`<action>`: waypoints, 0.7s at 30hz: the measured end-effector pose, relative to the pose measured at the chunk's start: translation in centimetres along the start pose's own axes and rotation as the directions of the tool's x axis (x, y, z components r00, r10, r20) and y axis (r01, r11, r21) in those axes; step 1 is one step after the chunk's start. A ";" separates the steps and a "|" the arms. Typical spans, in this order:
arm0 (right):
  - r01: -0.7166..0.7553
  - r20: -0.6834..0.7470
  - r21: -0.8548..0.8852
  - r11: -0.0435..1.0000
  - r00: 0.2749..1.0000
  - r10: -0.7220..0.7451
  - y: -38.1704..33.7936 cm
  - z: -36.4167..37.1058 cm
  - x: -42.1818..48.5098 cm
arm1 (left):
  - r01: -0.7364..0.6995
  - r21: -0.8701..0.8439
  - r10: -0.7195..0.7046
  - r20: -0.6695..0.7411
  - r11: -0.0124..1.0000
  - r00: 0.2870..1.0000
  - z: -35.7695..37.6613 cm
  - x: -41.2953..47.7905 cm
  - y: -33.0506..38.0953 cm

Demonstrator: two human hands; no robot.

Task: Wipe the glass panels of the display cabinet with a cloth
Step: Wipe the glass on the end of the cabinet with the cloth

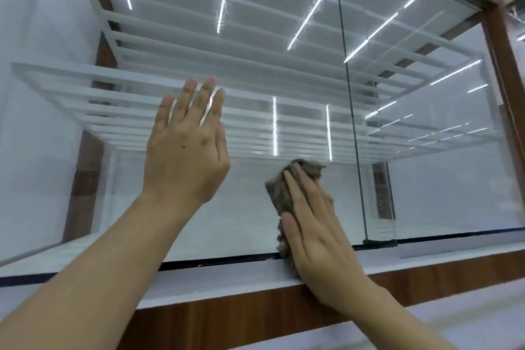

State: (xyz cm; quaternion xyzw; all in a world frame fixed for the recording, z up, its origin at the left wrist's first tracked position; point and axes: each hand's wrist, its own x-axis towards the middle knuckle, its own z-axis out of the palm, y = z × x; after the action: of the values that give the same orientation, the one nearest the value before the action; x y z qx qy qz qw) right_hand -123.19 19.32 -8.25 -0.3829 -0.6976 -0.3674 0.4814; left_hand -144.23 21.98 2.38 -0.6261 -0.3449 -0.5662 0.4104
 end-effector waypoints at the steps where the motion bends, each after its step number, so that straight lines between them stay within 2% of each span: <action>1: -0.052 -0.021 0.005 0.999 0.998 0.052 1.3 -0.9 -0.8 | -0.002 -0.002 0.002 0.001 1.000 1.000 0.0 0.0 0.0; 4: -0.254 -0.144 0.006 0.967 0.957 0.252 4.2 -2.5 4.3 | -0.027 0.002 0.027 0.022 1.000 0.999 -0.1 -0.3 -0.4; 6: -0.322 -0.209 0.047 0.946 0.922 0.325 3.1 -2.4 10.5 | -0.032 0.008 0.032 0.032 0.999 0.999 -0.6 -0.6 -1.2; 7: -0.308 -0.218 0.059 0.950 0.924 0.313 1.5 -1.6 12.7 | -0.026 0.011 0.025 0.029 1.000 0.999 -0.9 -0.8 -1.8; 9: -0.177 -0.195 0.056 0.983 0.963 0.185 -2.9 0.7 13.6 | 0.006 0.021 -0.006 0.007 1.000 1.000 -1.9 -1.5 -3.3; 11: -0.024 -0.106 0.011 1.000 0.994 0.025 -6.2 2.8 10.0 | 0.049 0.031 -0.048 -0.020 0.998 0.999 -3.0 -2.2 -5.4; 13: 0.035 -0.090 -0.027 0.999 0.995 -0.037 -6.4 3.4 5.2 | 0.066 0.058 -0.065 -0.016 0.996 0.998 -4.0 -2.9 -7.2; 16: -0.097 -0.187 -0.004 0.995 0.978 0.094 -4.2 2.1 5.4 | 0.044 0.103 -0.044 0.001 0.994 0.999 -4.6 -3.5 -8.6; 19: -0.304 -0.304 0.062 0.951 0.902 0.308 -5.2 1.8 14.1 | 0.046 0.101 -0.046 -0.005 0.994 0.999 -4.4 -3.4 -8.7; 21: -0.274 -0.313 0.100 0.957 0.904 0.291 -8.2 3.0 17.1 | 0.043 0.093 -0.042 -0.017 0.995 0.999 -4.4 -3.3 -8.8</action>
State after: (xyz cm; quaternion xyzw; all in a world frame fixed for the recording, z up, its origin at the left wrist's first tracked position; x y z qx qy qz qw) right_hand -135.85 21.46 6.09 -0.4013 -0.5558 -0.3328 0.6475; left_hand -154.35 21.85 0.25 -0.5944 -0.3812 -0.5627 0.4298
